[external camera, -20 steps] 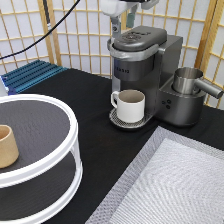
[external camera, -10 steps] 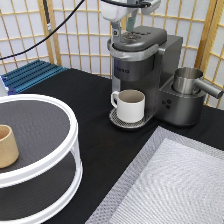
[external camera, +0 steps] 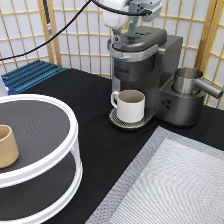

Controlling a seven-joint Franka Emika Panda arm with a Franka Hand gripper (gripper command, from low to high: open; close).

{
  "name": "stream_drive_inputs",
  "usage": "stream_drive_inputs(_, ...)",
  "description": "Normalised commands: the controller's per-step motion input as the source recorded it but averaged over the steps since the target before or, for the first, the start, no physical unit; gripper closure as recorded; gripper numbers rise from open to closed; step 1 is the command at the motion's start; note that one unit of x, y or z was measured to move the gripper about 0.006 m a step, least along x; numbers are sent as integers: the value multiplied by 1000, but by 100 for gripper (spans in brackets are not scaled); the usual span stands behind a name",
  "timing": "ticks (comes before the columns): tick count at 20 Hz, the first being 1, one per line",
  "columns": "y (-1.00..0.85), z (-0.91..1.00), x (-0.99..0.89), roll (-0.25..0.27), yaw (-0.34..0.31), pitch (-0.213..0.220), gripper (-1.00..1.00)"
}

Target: Make coffee

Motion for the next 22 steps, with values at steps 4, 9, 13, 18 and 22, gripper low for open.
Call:
stream_drive_inputs(4,-207,-1000,126,8,18,47,-100)
stream_drive_inputs(9,-92,-210,-165,-7,10,58,-100)
stream_drive_inputs(13,-472,989,-405,44,14,0,-100)
stream_drive_inputs(18,-941,515,-140,159,0,0,-100)
stream_drive_inputs(22,-1000,238,-38,167,0,-2,-100)
